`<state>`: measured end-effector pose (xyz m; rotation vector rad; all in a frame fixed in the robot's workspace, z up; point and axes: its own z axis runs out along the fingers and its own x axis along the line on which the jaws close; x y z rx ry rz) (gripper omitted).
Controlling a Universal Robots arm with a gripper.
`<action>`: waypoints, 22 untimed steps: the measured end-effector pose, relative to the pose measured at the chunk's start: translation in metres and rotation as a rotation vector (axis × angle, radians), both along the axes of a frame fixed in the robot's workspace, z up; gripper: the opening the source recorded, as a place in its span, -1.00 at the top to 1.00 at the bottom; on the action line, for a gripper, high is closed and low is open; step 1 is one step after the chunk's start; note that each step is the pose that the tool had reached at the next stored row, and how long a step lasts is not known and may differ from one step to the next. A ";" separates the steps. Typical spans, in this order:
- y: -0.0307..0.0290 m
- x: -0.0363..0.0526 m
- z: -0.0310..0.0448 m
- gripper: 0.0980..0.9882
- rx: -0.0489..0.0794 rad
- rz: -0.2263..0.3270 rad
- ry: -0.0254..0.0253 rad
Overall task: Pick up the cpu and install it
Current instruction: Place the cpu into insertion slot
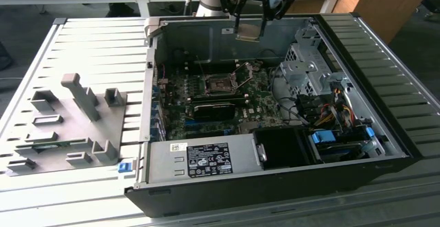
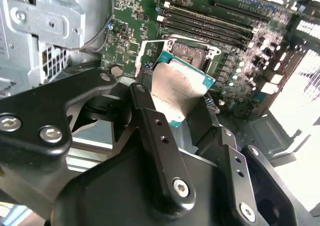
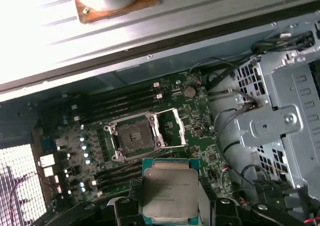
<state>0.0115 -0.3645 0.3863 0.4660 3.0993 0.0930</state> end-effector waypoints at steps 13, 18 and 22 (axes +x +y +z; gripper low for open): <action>0.0001 0.0000 -0.0024 0.03 0.000 -0.205 0.0000; 0.0001 0.0000 -0.0034 0.03 0.000 -0.264 0.0000; 0.0001 0.0000 -0.0046 0.03 0.000 -0.316 0.0000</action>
